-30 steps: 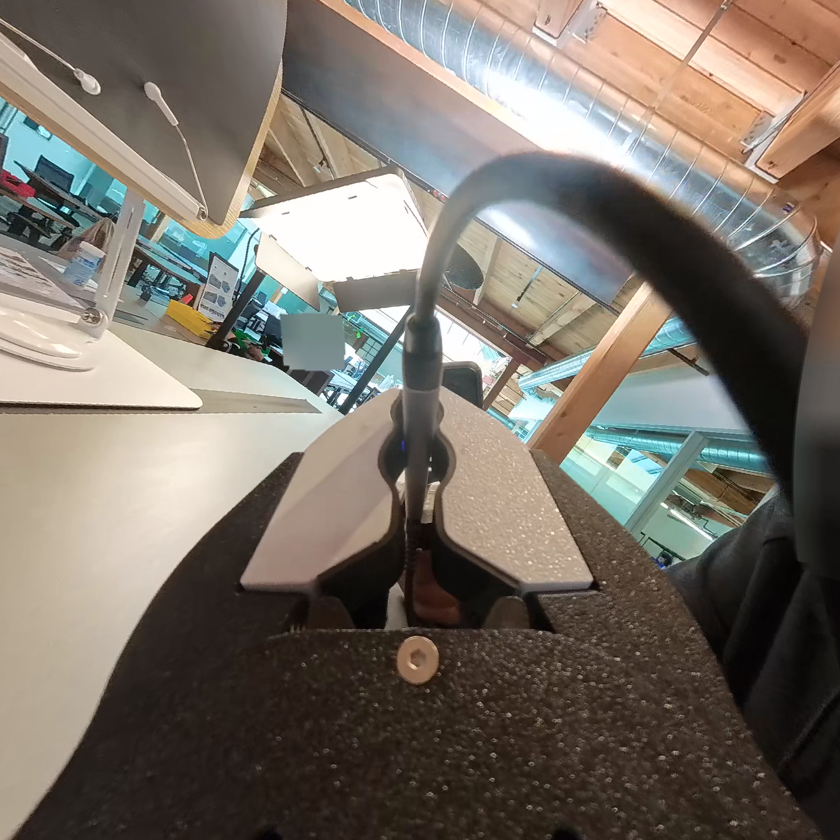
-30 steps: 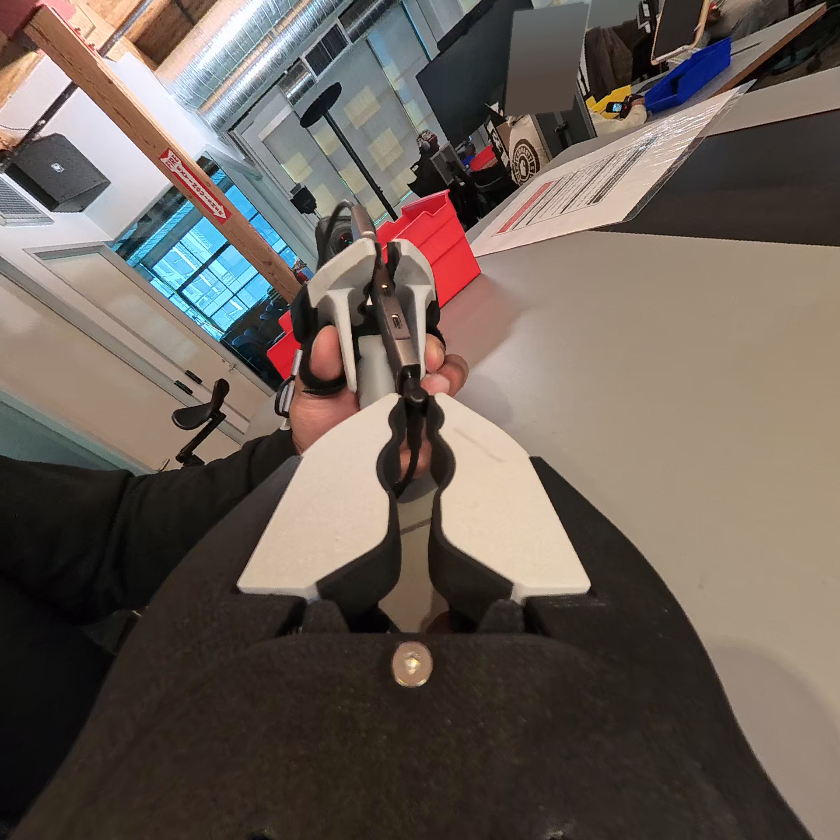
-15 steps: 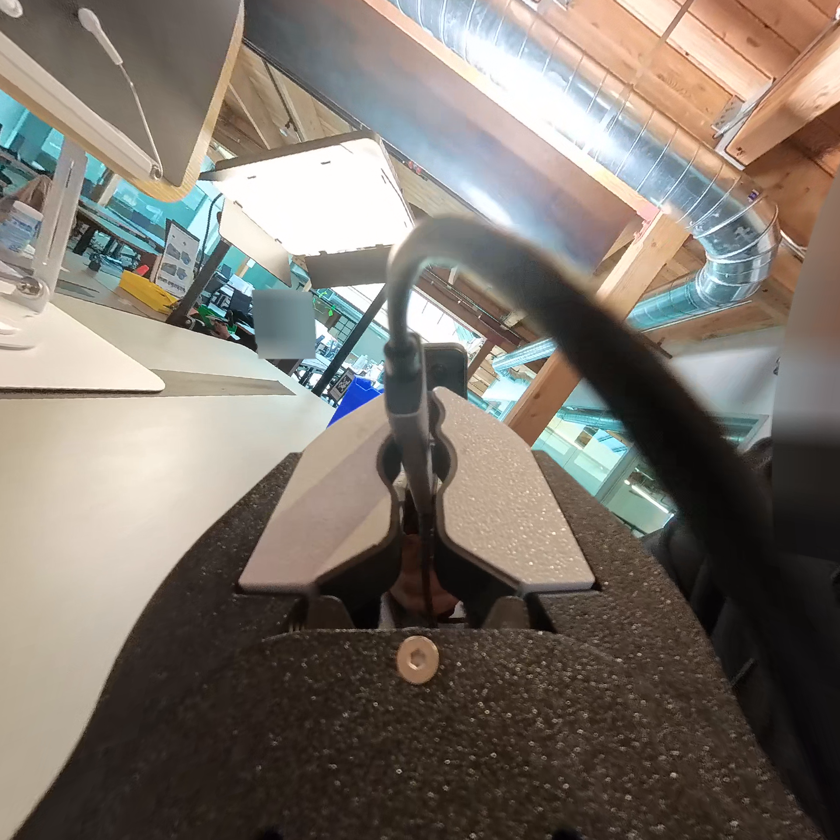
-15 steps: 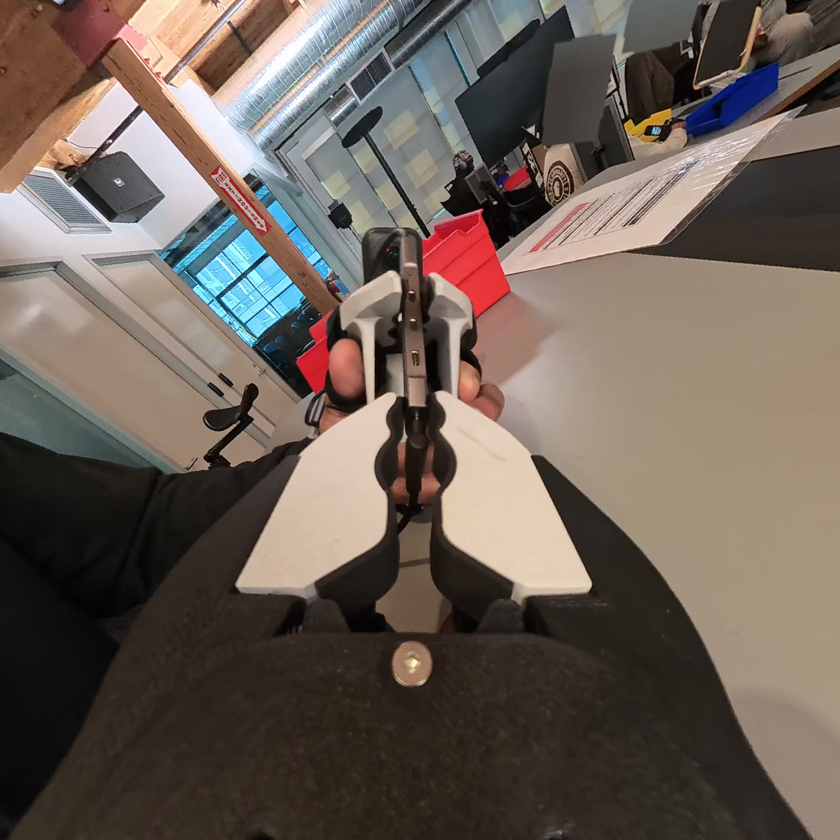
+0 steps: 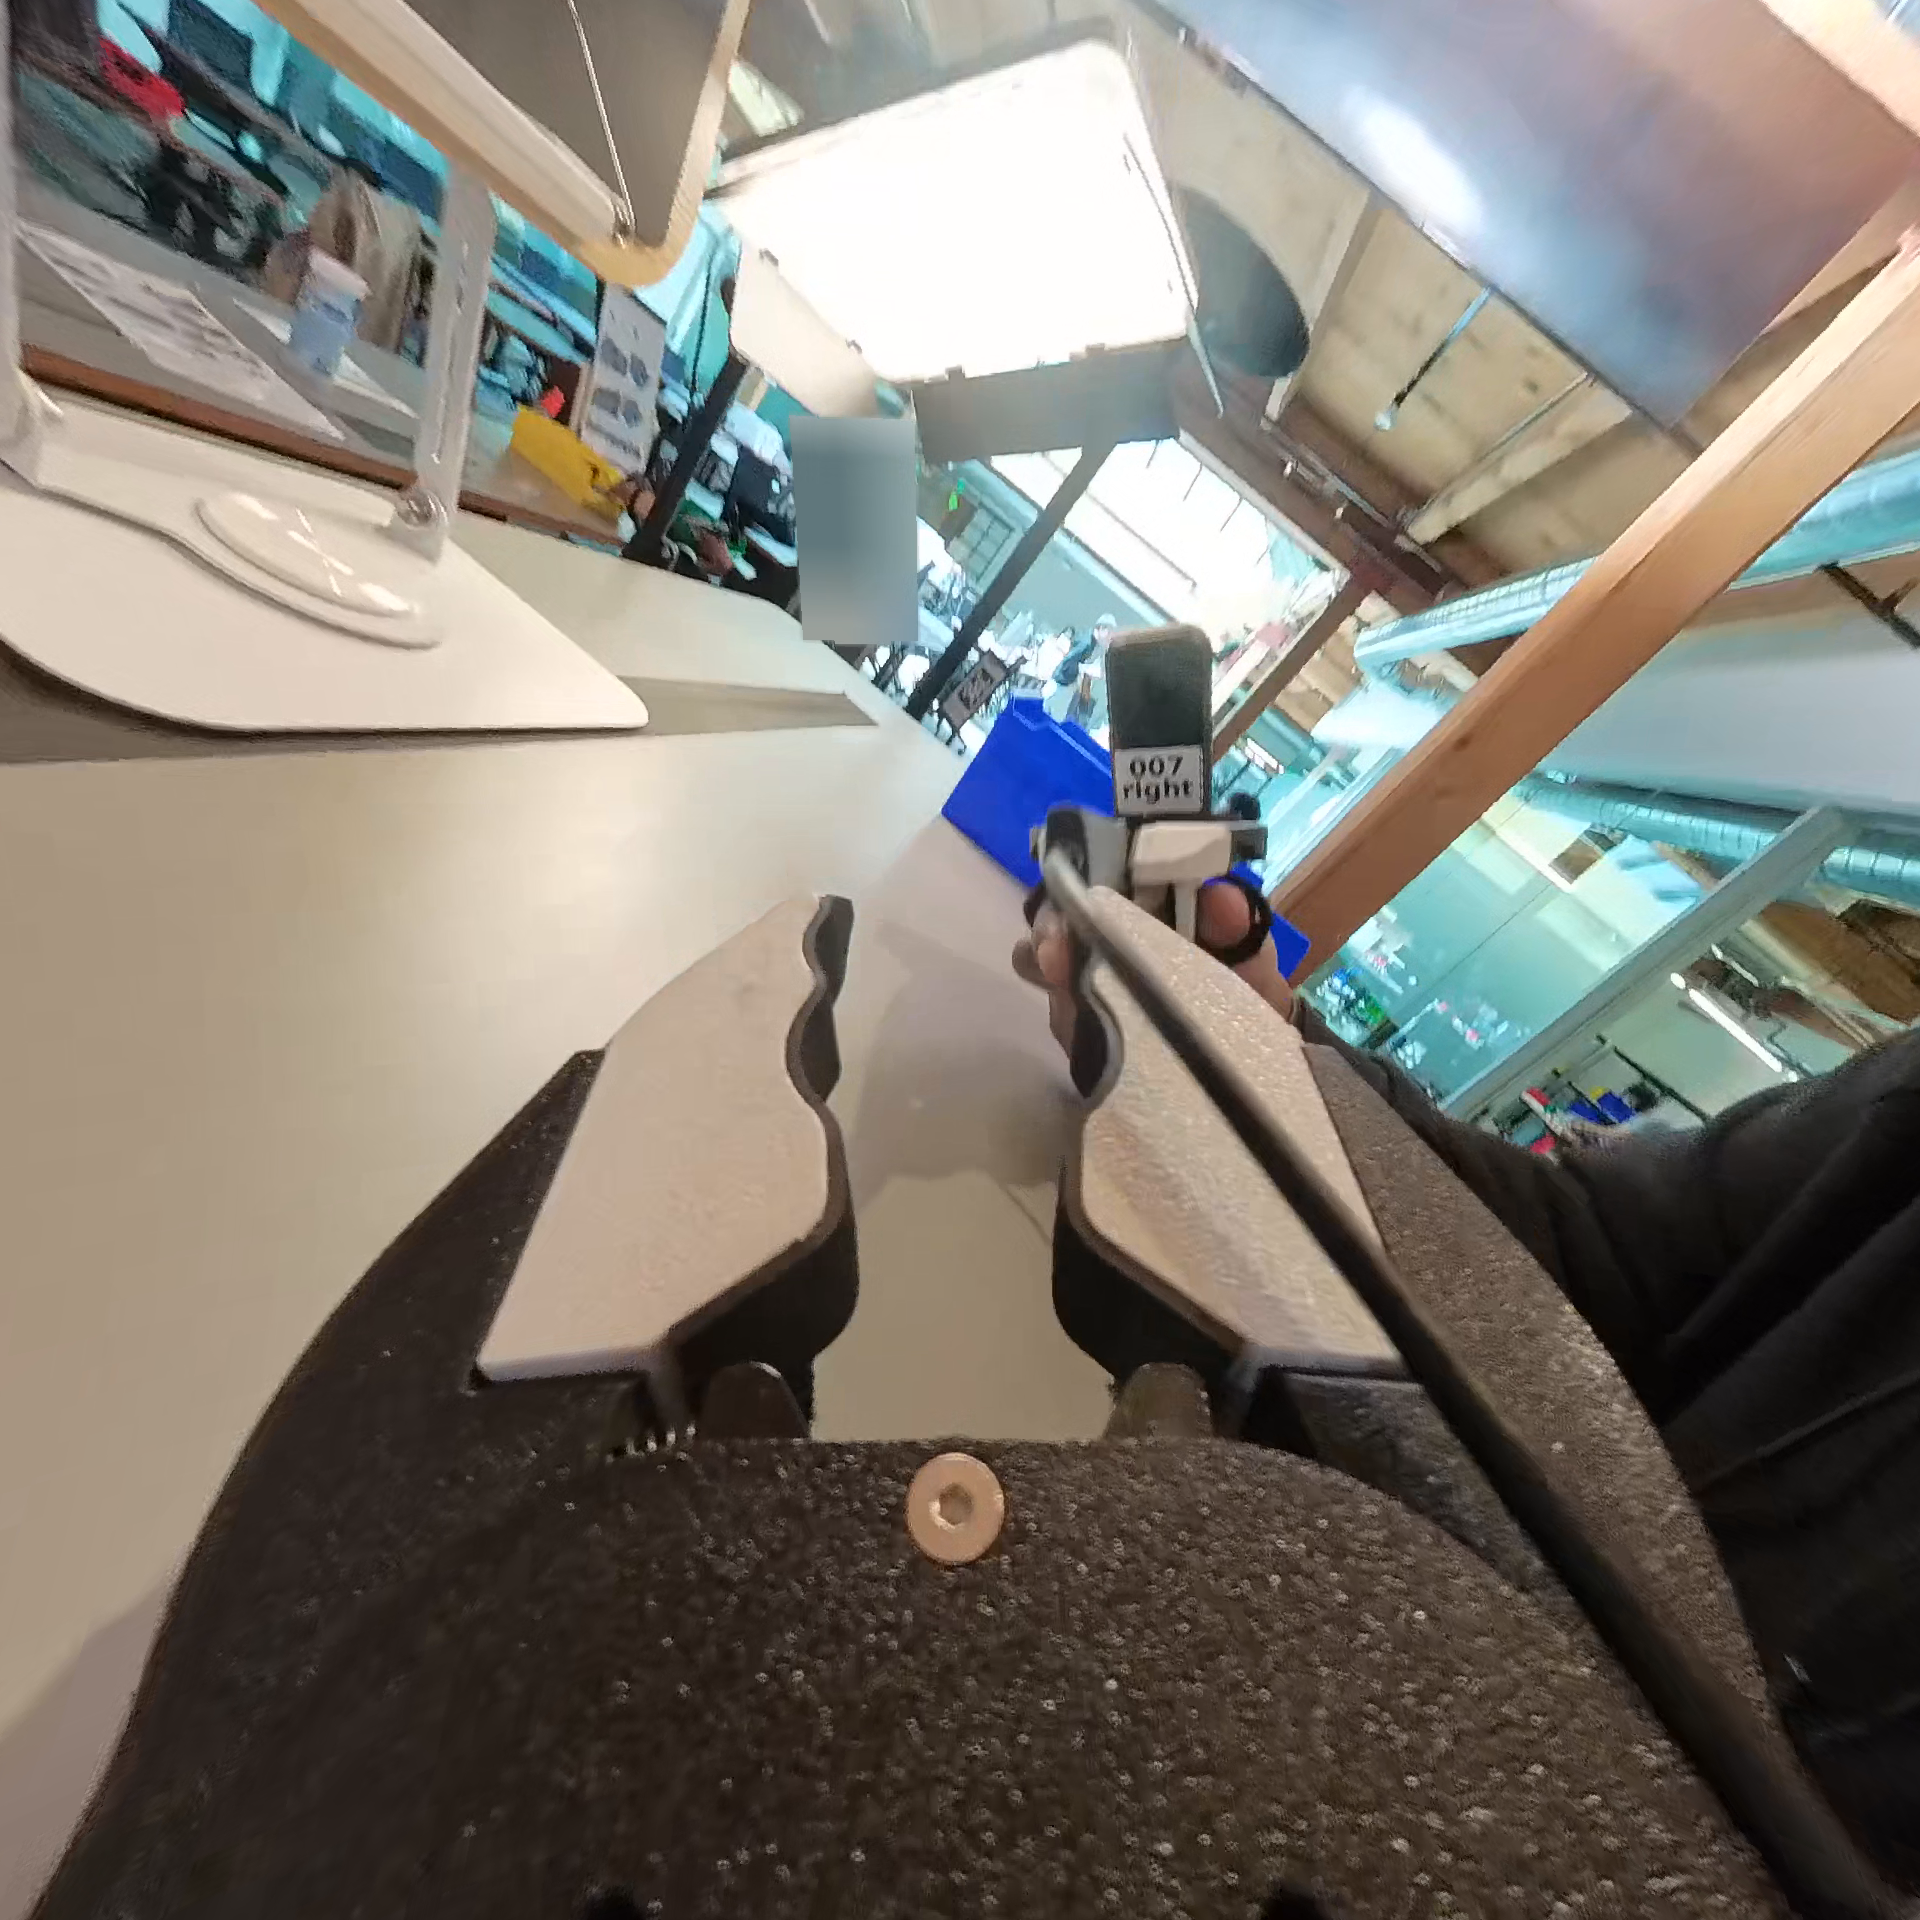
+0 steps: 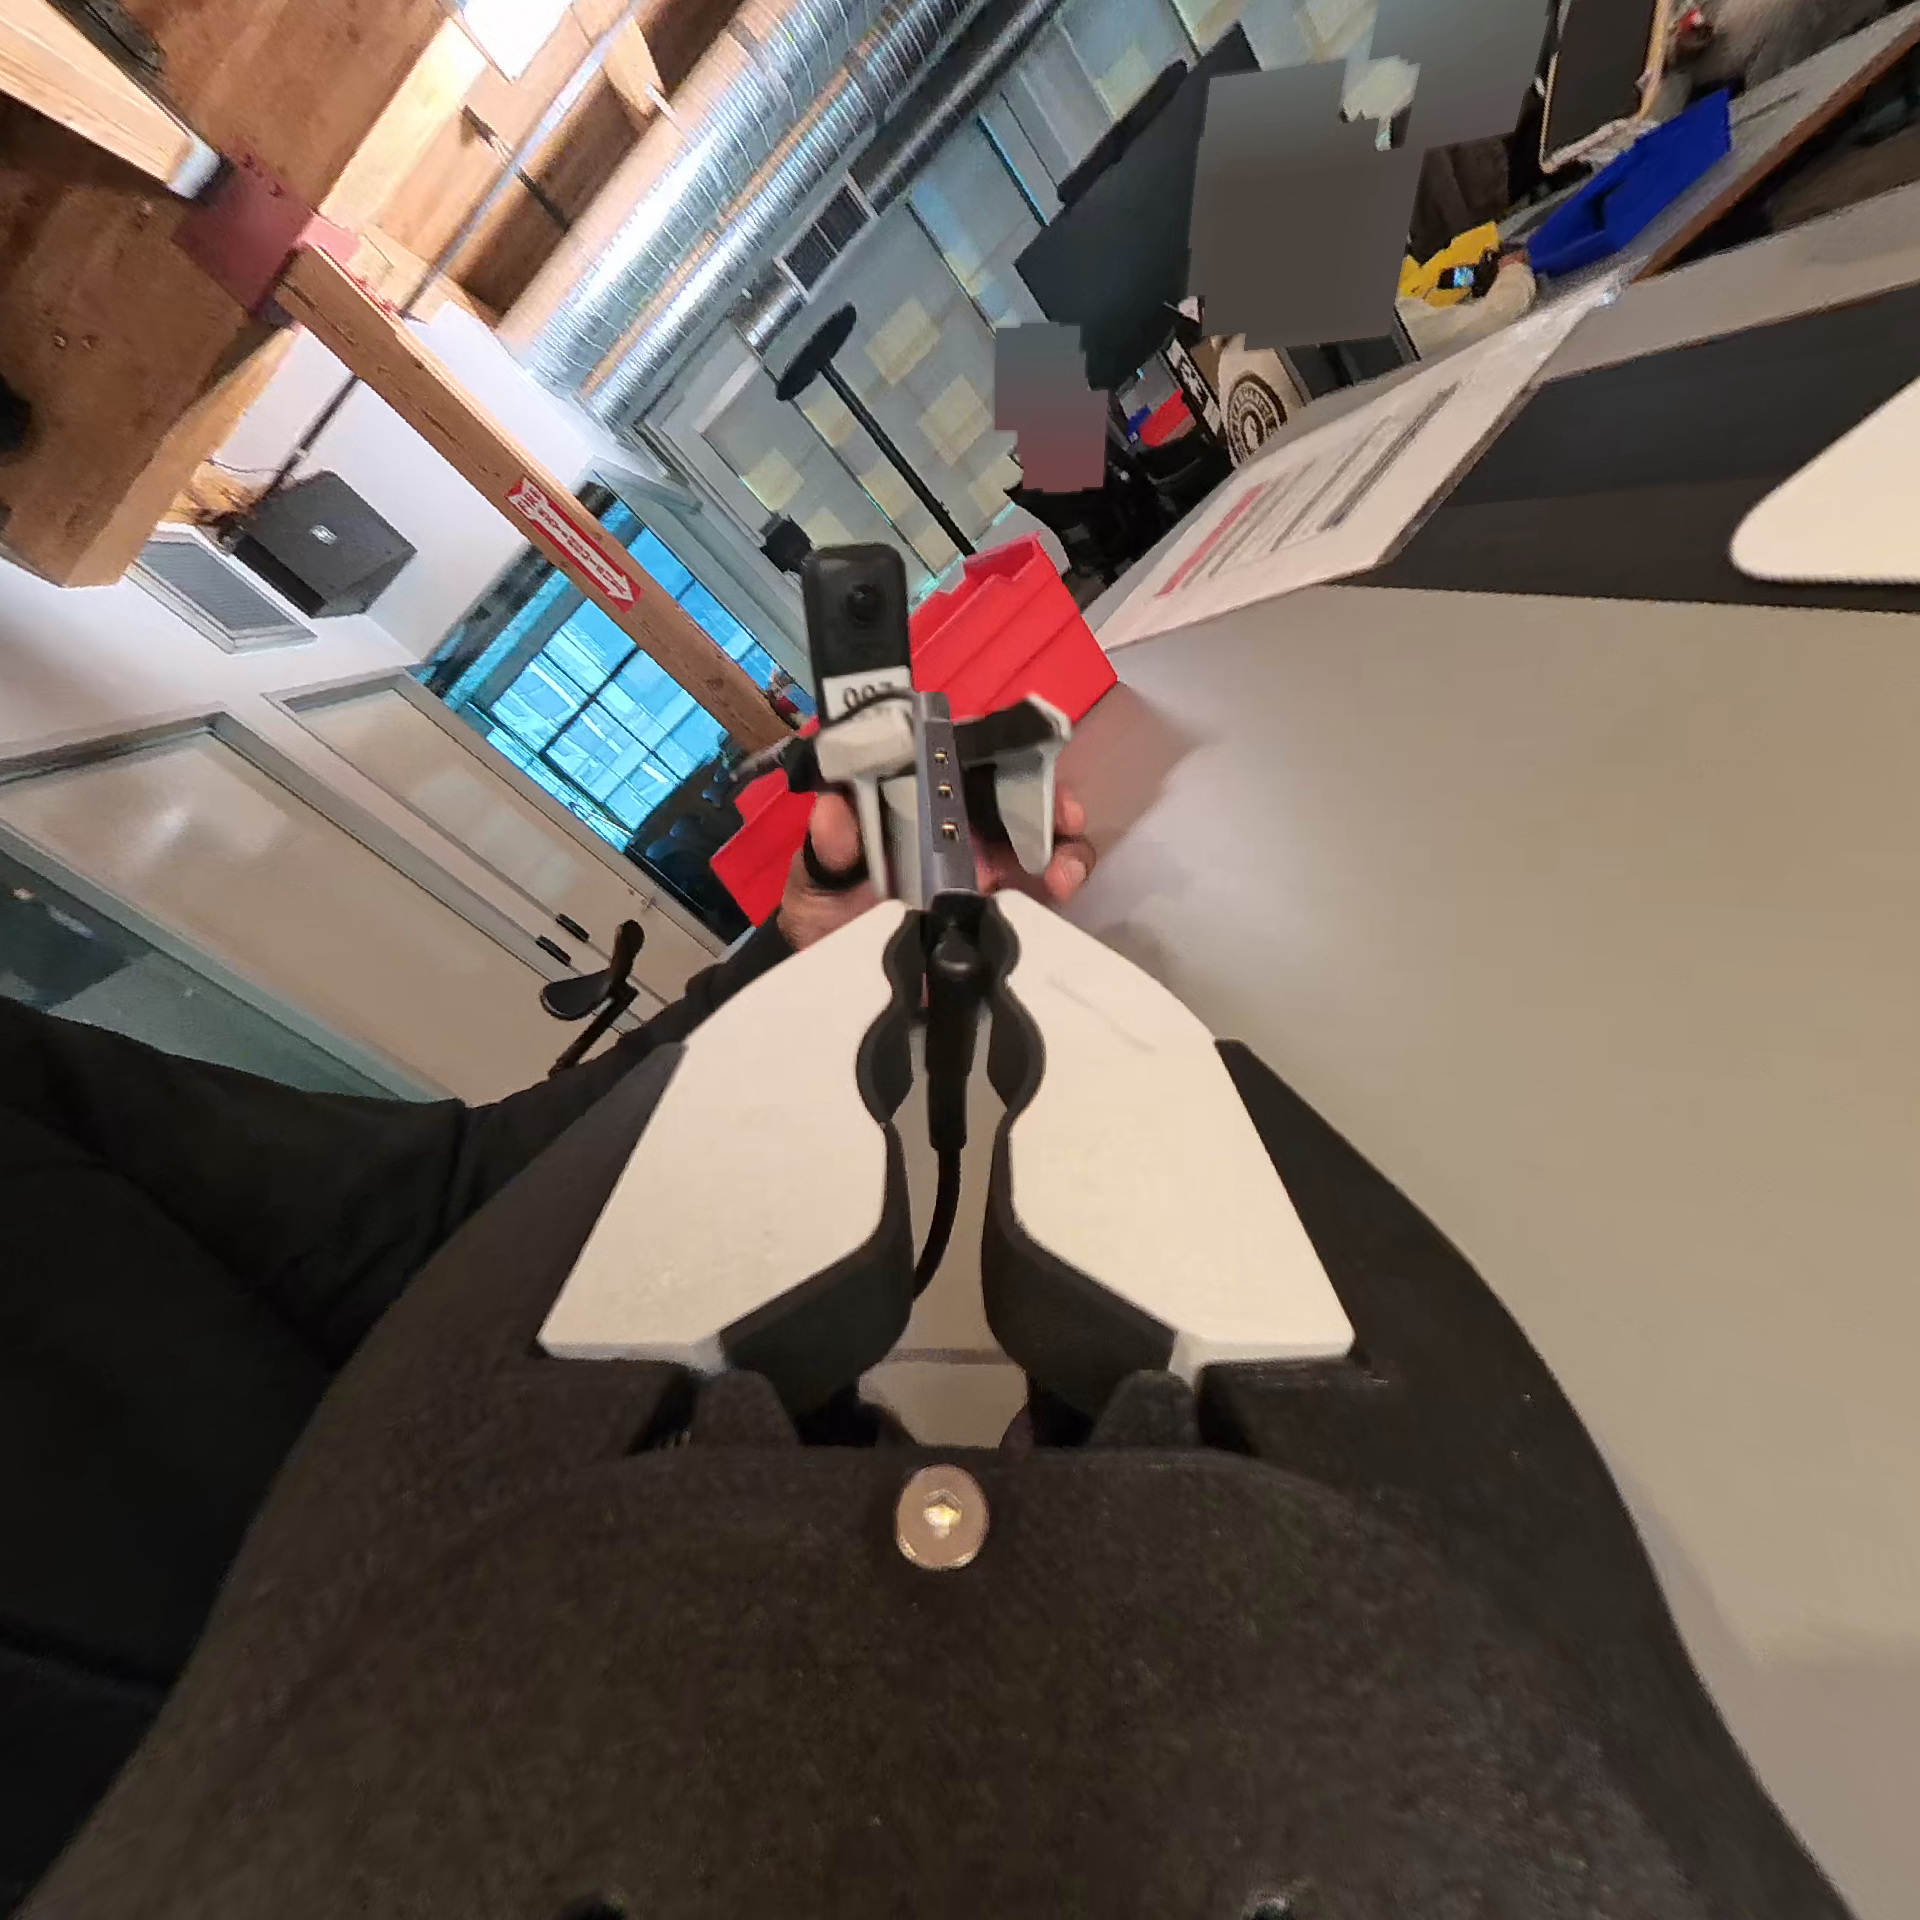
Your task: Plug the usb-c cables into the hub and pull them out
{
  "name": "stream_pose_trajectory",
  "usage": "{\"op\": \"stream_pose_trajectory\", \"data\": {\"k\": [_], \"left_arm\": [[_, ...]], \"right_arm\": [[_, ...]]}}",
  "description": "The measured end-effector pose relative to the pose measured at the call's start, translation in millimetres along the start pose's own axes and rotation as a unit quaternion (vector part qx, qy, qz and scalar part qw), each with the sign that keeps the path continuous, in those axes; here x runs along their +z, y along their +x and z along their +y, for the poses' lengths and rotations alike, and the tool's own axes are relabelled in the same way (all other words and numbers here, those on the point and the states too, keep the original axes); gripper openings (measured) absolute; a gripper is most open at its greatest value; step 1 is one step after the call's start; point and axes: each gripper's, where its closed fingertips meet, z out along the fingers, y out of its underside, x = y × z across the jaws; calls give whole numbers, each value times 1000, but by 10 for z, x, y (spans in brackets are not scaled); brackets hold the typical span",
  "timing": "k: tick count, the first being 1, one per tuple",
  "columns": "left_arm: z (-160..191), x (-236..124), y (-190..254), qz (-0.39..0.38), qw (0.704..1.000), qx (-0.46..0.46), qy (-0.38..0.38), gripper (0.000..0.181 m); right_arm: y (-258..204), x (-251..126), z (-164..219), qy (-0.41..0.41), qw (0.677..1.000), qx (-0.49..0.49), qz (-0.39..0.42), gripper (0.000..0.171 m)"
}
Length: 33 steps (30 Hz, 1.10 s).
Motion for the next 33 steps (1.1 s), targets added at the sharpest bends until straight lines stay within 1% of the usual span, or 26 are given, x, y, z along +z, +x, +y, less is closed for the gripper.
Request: {"op": "stream_pose_trajectory", "data": {"k": [2, 6, 8, 10, 12, 14, 18, 21, 23, 24, 26, 30, 33], "left_arm": [[116, 46, 41, 9, 999, 2, -41, 43], [392, 118, 123, 9, 991, 27, -132, 59], [412, 119, 136, 6, 990, 39, -138, 62], [371, 84, 121, 0, 991, 39, -125, 63], [299, 26, 67, -15, 993, 41, -106, 64], [169, -51, -16, -35, 996, 40, -69, 63], [-169, -262, -188, -82, 995, 46, 35, 61], [-338, -394, -225, -103, 988, 70, 91, 58], [-372, -420, -210, -104, 986, 84, 102, 58], [-369, -416, -203, -102, 986, 86, 101, 58], [-348, -394, -194, -100, 987, 89, 92, 58], [-306, -345, -181, -99, 988, 96, 75, 58], [-283, -318, -179, -93, 989, 92, 65, 58]], "right_arm": [[-84, -36, -104, 31, 999, -10, -22, 9], [-208, -153, -298, 90, 994, -29, -52, 9], [-178, -241, -386, 117, 992, -25, -46, 9], [-153, -358, -481, 147, 988, -10, -52, 9], [-82, -441, -517, 153, 987, 4, -43, 9], [46, -457, -460, 130, 991, 7, -9, 9], [313, -412, -283, 74, 995, 24, 63, 9], [549, -348, -53, 6, 990, 23, 136, 9], [739, -335, 111, -45, 978, 17, 203, 10], [769, -323, 133, -55, 975, 17, 214, 10], [770, -313, 124, -58, 973, -3, 225, 13], [815, -408, 85, -80, 955, -65, 278, 30], [728, -461, -42, -74, 941, -130, 303, 30]]}}
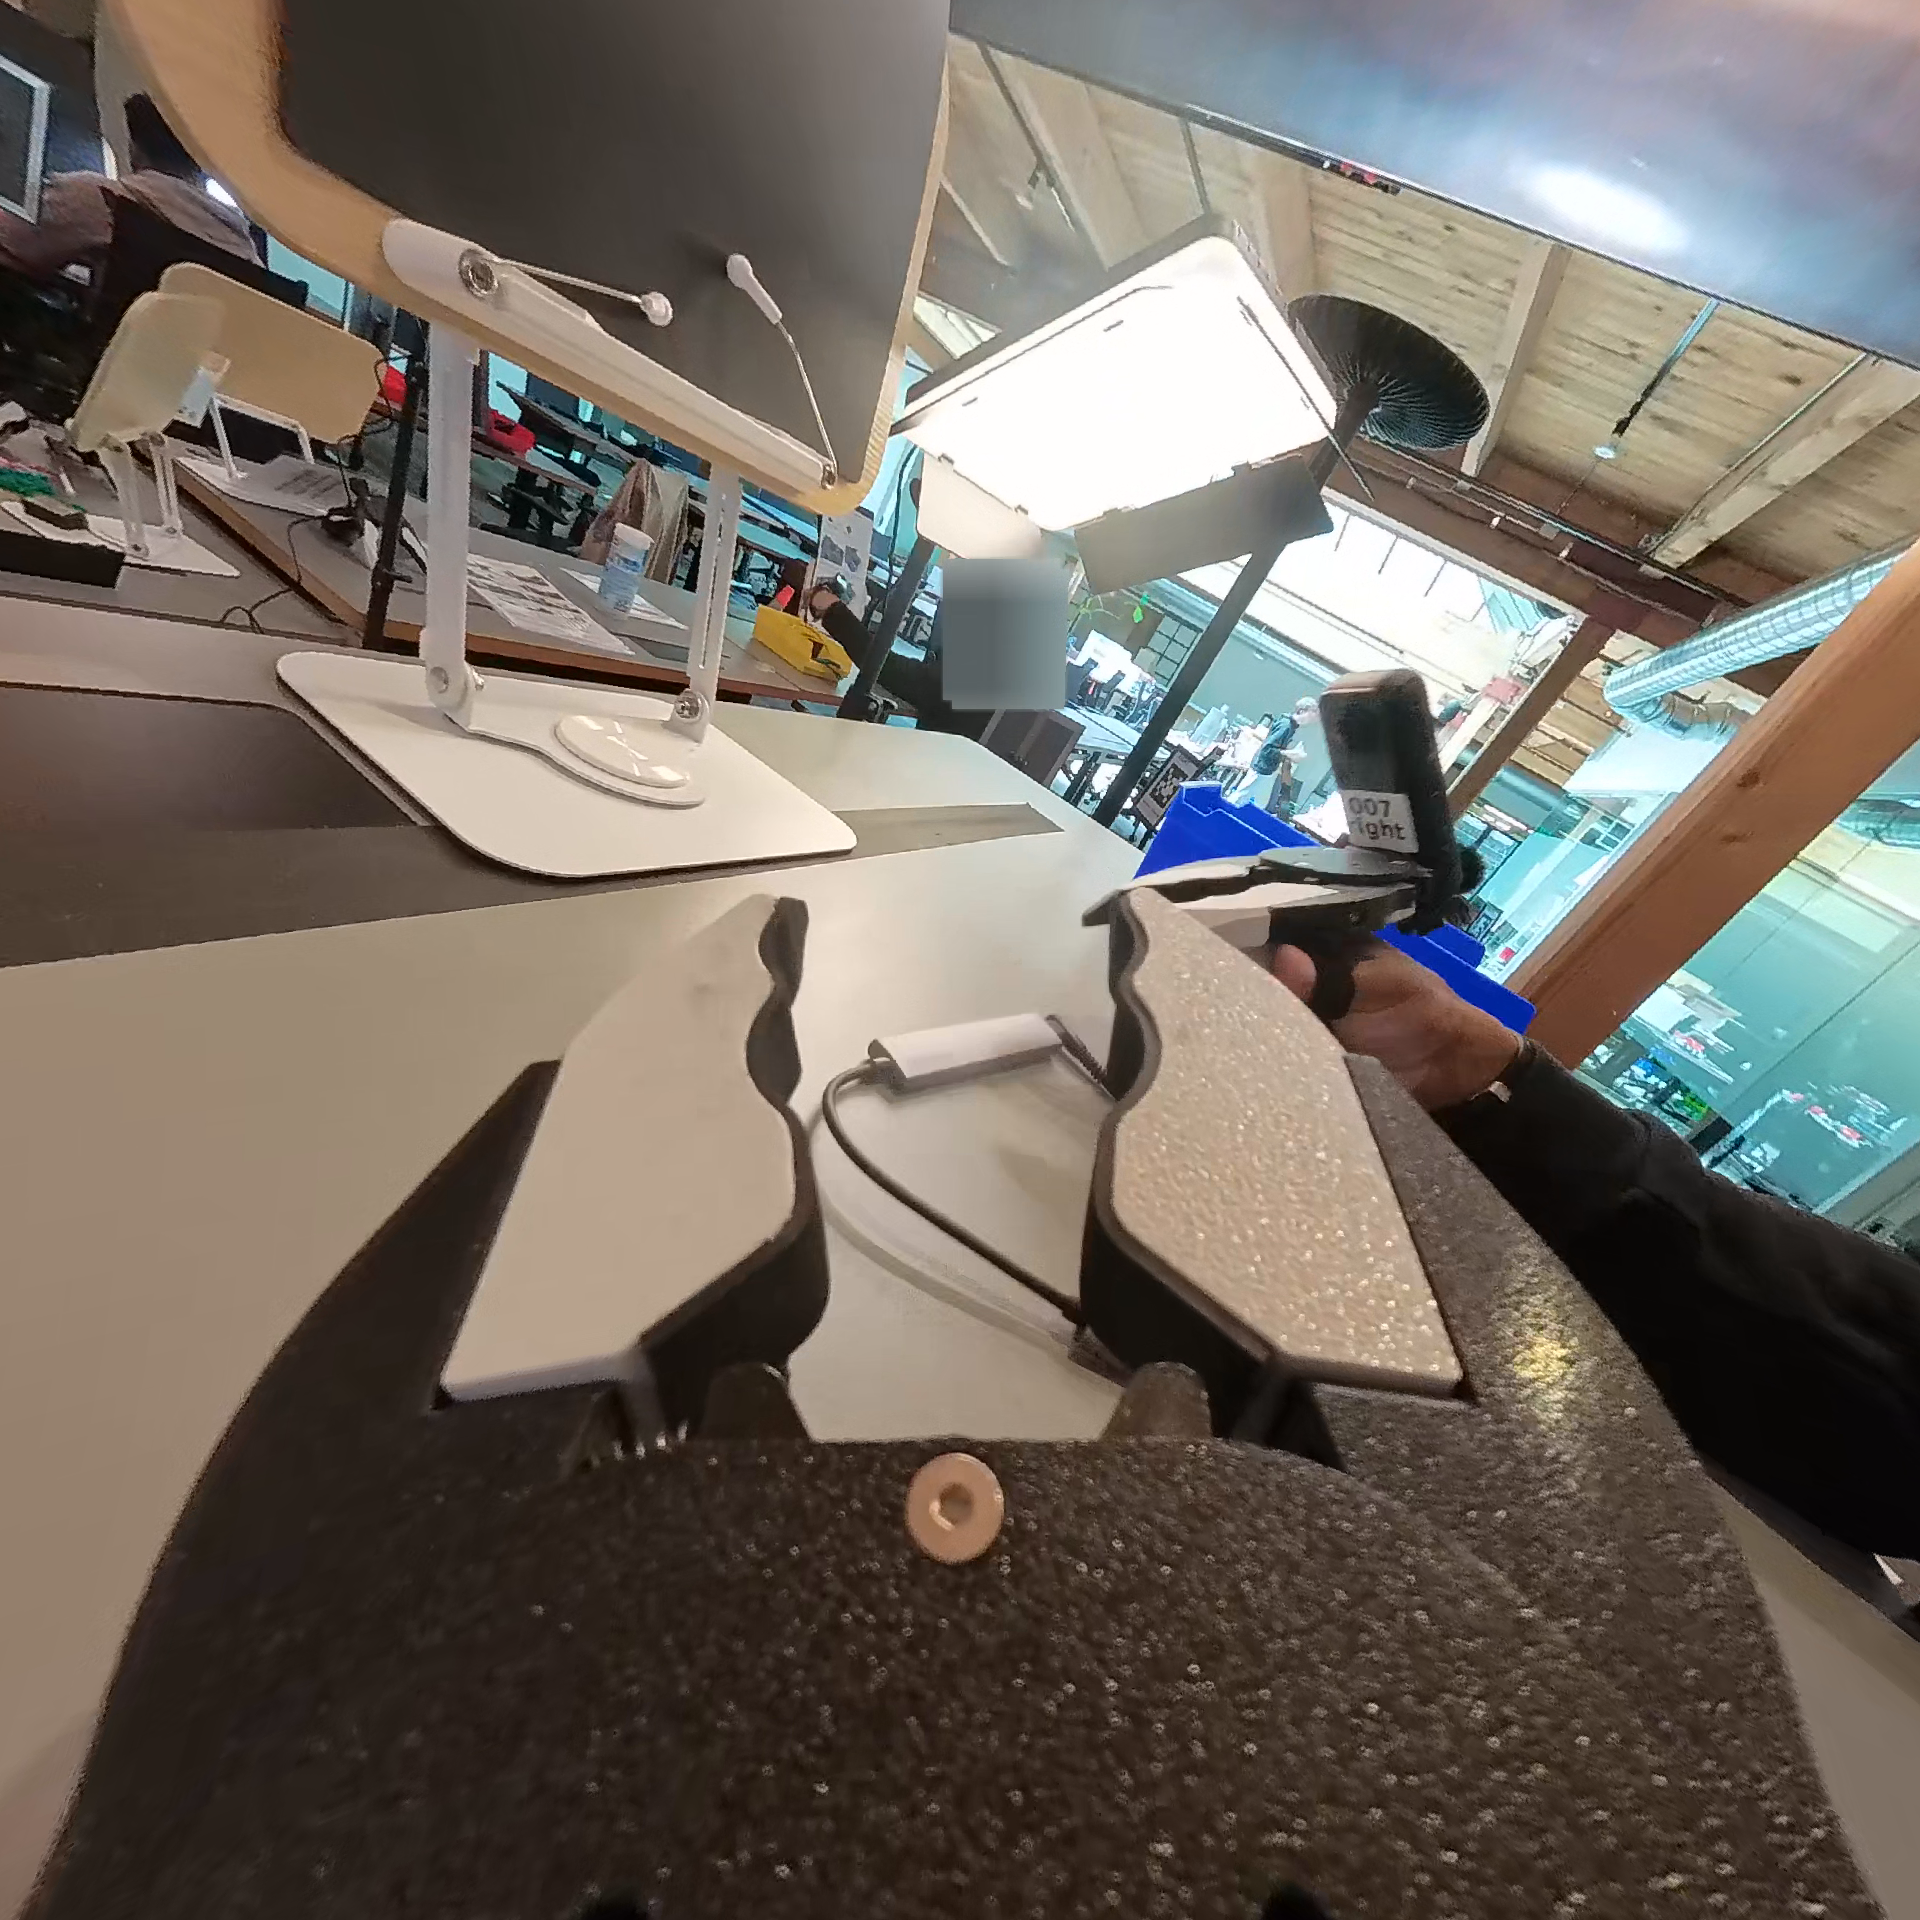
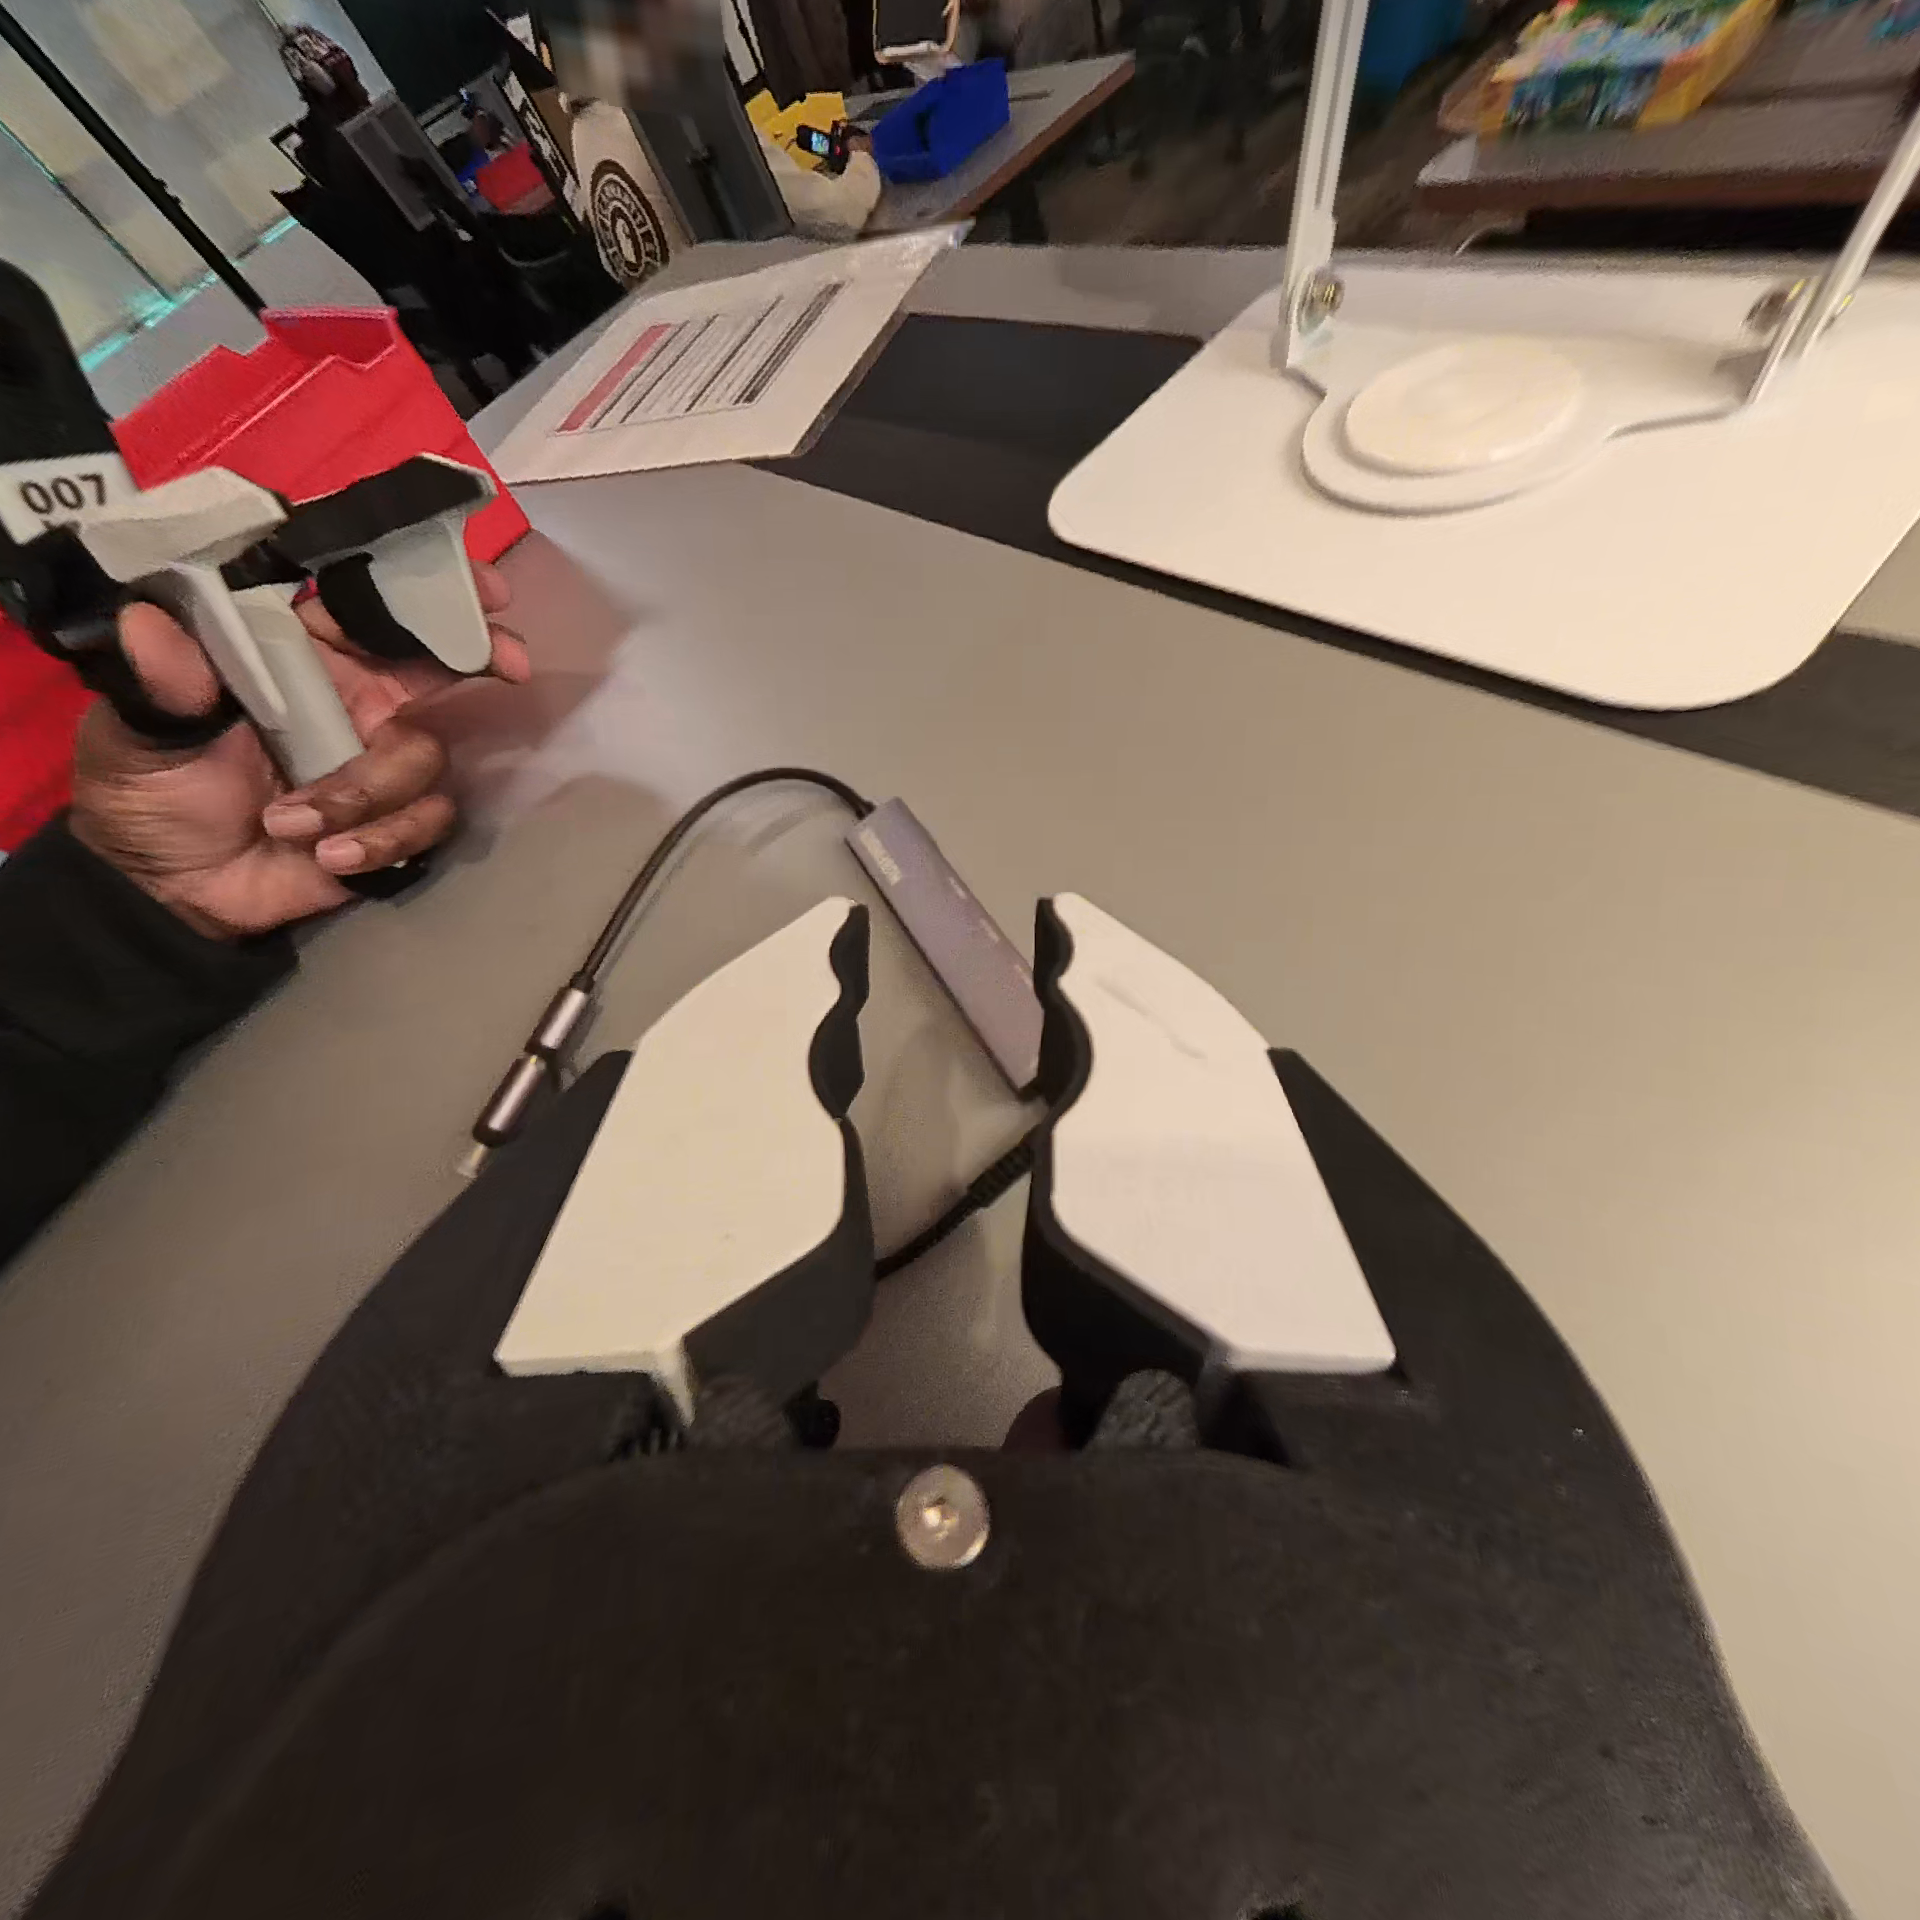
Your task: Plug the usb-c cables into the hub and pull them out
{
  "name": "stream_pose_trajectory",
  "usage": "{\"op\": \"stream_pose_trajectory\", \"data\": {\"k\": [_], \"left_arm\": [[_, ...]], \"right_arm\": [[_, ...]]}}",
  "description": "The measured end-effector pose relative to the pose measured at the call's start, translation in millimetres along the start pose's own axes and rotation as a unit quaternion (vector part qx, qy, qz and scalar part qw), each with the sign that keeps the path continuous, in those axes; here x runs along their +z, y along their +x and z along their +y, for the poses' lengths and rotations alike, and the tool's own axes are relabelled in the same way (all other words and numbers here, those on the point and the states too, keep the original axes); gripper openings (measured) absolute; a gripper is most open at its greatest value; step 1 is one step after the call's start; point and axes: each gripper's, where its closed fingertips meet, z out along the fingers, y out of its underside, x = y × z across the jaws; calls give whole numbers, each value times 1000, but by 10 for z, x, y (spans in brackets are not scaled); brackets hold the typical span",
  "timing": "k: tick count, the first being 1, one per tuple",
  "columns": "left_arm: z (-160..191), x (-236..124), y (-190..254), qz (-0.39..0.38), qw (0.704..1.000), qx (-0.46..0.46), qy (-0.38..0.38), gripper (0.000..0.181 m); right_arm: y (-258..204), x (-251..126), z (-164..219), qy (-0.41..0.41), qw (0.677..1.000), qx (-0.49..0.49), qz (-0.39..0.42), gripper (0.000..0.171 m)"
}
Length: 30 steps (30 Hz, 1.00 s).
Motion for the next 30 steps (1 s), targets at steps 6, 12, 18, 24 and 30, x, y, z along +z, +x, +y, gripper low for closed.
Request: {"op": "stream_pose_trajectory", "data": {"k": [6, 12, 18, 24, 30], "left_arm": [[24, 24, 3, 7, 1000, -6, -11, 58], [38, 37, 10, 11, 1000, -8, -18, 58], [46, 47, 12, 12, 1000, -8, -21, 58], [26, 30, 64, 19, 1000, 7, -12, 57], [-137, -264, 300, -12, 993, 68, 97, 53]], "right_arm": [[-590, 80, -71, 24, 992, -97, -72, 29], [-958, 568, 364, -83, 983, -137, -88, 27], [-894, 660, 457, -129, 982, -92, -101, 29], [-782, 639, 357, -114, 980, 43, -160, 24], [-811, 666, 418, -132, 980, 12, -146, 19]]}}
